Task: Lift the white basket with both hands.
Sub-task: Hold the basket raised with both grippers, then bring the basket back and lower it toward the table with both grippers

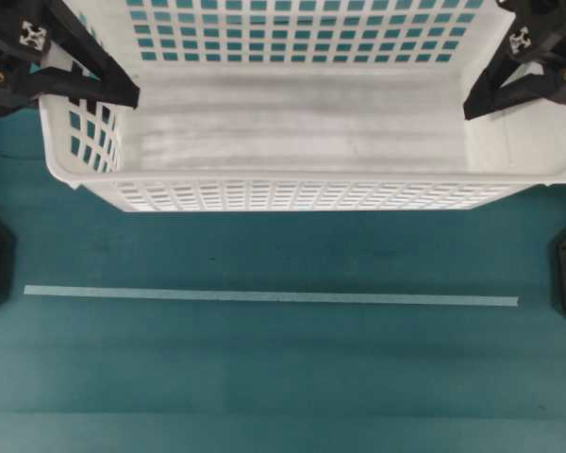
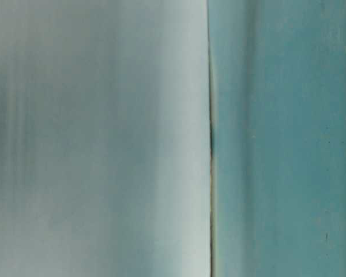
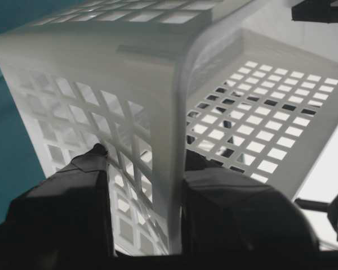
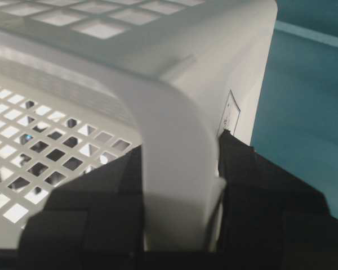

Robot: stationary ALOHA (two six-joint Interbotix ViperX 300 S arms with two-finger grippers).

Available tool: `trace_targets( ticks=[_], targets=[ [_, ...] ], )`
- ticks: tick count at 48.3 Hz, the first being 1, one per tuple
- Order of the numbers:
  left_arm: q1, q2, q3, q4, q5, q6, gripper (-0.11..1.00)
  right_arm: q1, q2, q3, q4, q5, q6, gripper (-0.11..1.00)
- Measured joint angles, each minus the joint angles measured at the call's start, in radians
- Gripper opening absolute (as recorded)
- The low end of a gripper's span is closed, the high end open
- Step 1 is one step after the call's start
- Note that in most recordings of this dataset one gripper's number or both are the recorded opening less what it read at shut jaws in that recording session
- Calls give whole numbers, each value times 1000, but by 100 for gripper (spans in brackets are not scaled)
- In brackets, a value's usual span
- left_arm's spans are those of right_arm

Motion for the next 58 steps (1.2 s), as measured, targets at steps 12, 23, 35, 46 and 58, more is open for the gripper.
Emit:
trace_targets(
  ticks=[12, 23, 35, 46, 58],
  targets=[
    [21, 2, 69, -5, -2, 23, 15, 0, -2, 61, -3, 0, -2, 22],
    [31, -2, 230, -6, -18, 40, 15, 0, -14, 232, -2, -94, -40, 22],
    [35, -15, 431, -6, -143, 41, 15, 0, -26, 463, -2, -235, -80, 22],
    [40, -8, 581, -5, -267, 43, 14, 2, -17, 574, -2, -299, -129, 22],
    [48, 43, 696, -5, -357, 54, 14, 12, 51, 657, -2, -368, -138, 22]
  ],
)
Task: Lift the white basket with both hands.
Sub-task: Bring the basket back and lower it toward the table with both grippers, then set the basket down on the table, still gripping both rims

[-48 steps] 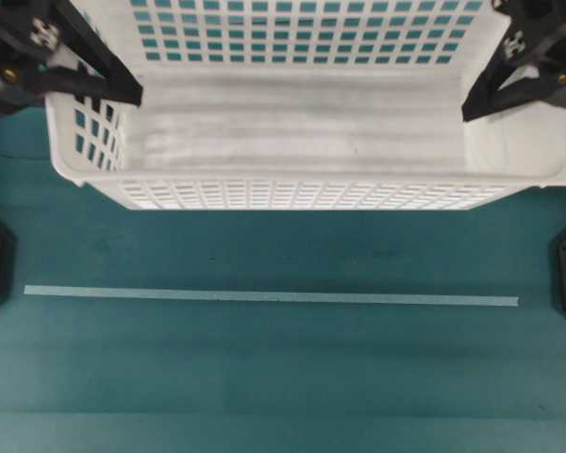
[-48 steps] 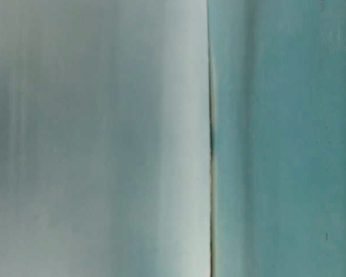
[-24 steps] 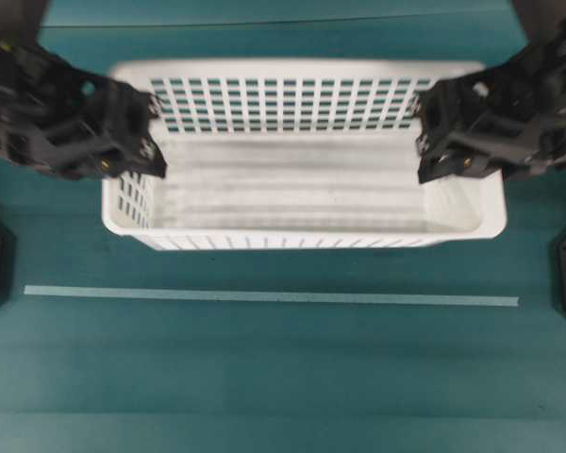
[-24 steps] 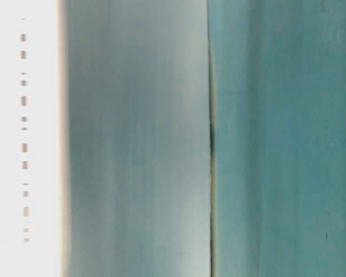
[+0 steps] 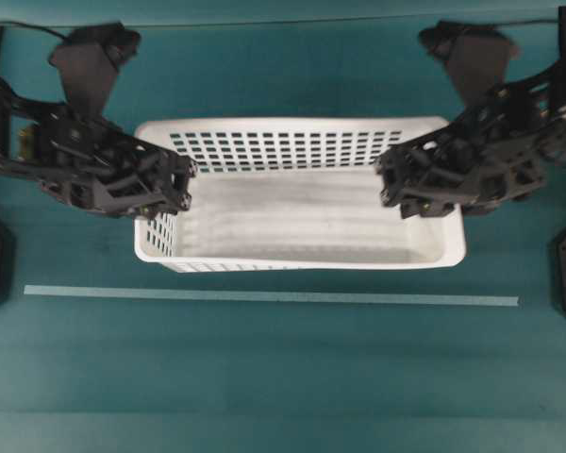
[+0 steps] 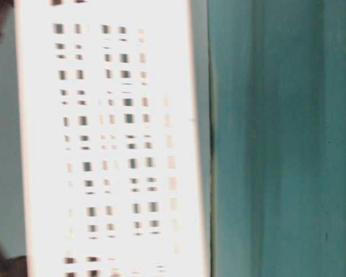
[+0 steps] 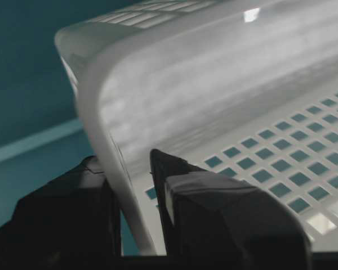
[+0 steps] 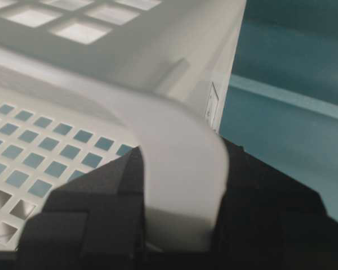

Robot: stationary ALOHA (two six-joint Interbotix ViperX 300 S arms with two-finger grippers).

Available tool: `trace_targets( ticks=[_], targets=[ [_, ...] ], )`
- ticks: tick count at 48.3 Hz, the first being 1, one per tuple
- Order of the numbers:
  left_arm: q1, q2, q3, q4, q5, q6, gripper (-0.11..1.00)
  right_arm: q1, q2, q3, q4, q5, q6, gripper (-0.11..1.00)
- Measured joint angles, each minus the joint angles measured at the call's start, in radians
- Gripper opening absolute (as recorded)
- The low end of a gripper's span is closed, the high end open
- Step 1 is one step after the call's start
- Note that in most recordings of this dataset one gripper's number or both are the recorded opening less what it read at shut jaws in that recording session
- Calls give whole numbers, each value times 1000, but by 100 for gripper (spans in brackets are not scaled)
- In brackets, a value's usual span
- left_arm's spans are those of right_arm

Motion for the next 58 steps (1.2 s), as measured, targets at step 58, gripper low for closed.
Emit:
trace_targets(
  ticks=[58],
  targets=[
    [14, 206, 206, 9, -241, 2, 3, 46, 218, 202, 17, -344, 2, 22]
  ],
)
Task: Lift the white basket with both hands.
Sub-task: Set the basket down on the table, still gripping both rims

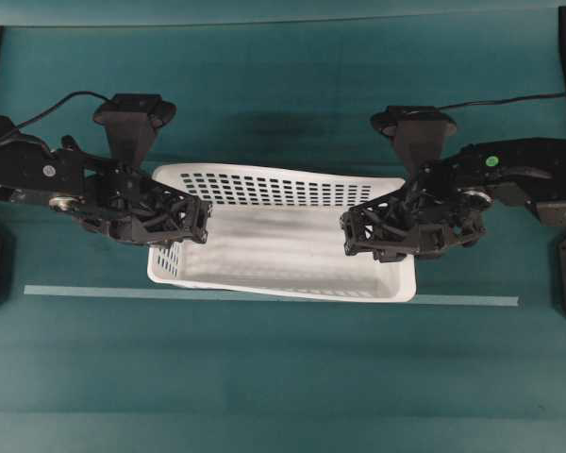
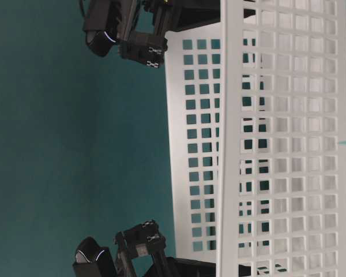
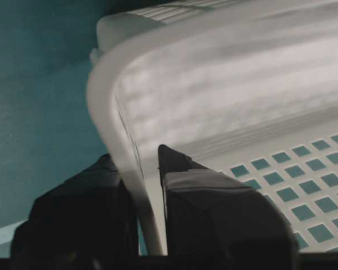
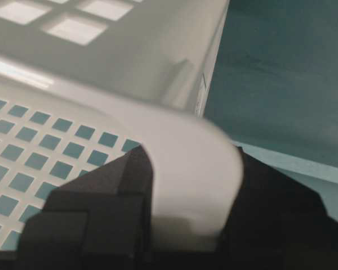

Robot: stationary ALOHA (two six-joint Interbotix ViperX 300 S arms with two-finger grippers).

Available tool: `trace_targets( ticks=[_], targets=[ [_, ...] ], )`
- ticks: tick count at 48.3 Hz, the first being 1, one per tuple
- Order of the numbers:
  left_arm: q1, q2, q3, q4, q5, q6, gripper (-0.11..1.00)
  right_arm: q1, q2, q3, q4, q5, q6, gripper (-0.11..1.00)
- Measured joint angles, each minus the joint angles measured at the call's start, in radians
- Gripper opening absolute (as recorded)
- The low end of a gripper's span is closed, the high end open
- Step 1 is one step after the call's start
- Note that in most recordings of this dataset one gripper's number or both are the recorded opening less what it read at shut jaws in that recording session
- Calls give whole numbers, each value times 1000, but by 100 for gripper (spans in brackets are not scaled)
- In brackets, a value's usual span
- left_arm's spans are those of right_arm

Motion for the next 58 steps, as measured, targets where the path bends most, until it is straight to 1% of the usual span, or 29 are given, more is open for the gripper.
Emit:
trace_targets(
  ticks=[28, 43, 51, 58],
  targets=[
    [2, 18, 0, -2, -3, 0, 3, 3, 32, 5, 0, -8, 0, 22],
    [2, 25, 0, 0, -8, 0, 3, -8, 34, 9, 0, -9, -2, 22],
    [0, 29, 0, 3, -26, 2, 9, -18, 34, 20, 3, -20, -5, 22],
    [0, 32, 5, 3, -40, 2, 22, -26, 34, 23, 6, -26, -18, 22]
  ],
)
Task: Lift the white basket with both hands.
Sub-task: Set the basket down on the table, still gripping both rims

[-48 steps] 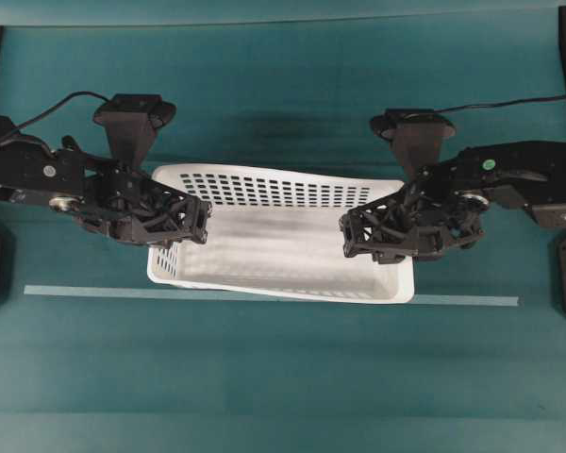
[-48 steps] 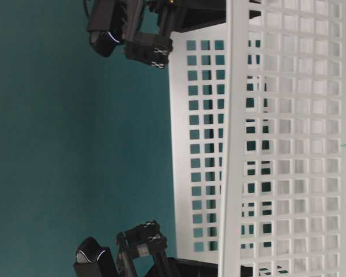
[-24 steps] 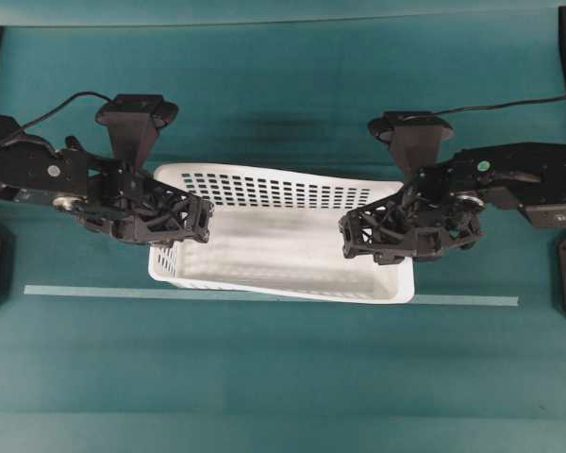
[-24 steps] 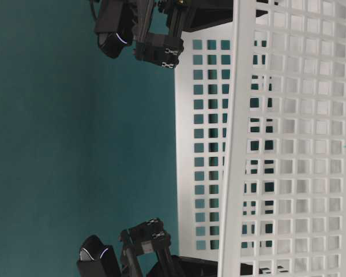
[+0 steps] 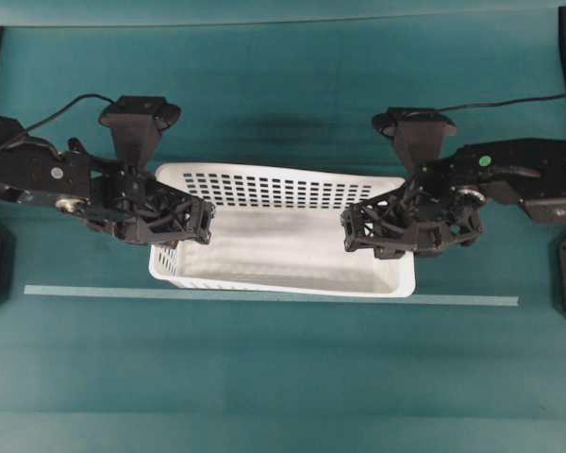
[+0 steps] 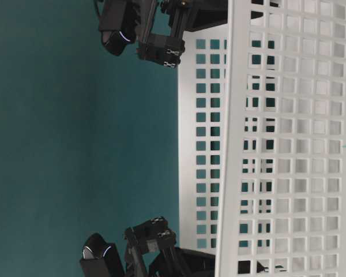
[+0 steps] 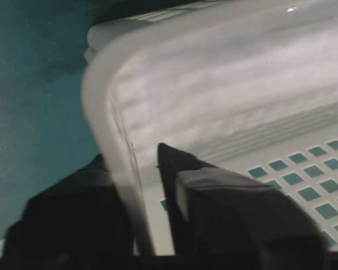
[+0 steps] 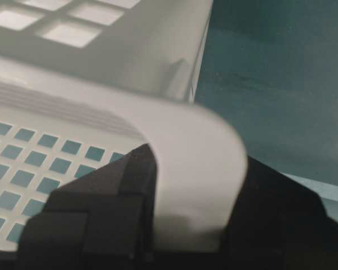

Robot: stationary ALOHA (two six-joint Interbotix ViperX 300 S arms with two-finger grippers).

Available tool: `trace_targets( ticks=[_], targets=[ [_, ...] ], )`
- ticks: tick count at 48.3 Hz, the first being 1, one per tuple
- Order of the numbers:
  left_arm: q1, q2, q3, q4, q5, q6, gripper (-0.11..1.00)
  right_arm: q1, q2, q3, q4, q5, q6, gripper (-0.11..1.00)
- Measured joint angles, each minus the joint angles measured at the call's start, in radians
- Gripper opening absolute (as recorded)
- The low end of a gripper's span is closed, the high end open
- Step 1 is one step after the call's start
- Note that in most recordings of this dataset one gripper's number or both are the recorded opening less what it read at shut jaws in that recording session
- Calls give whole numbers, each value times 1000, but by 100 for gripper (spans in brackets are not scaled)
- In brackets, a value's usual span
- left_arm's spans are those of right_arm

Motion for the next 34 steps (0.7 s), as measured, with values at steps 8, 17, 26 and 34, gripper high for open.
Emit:
trace_targets(
  ticks=[8, 17, 26, 34],
  targets=[
    [-8, 2, -2, 0, -26, 0, 57, -12, 0, 0, 3, -14, -49, 25],
    [-15, 2, -3, 0, -41, 3, 78, -26, 5, -2, -2, -34, -123, 57],
    [-12, 3, -3, 0, -54, 8, 76, -25, 8, -3, 3, -43, -129, 89],
    [-11, 3, -3, 0, -64, 9, 77, -26, 6, -5, 3, -40, -129, 93]
  ],
)
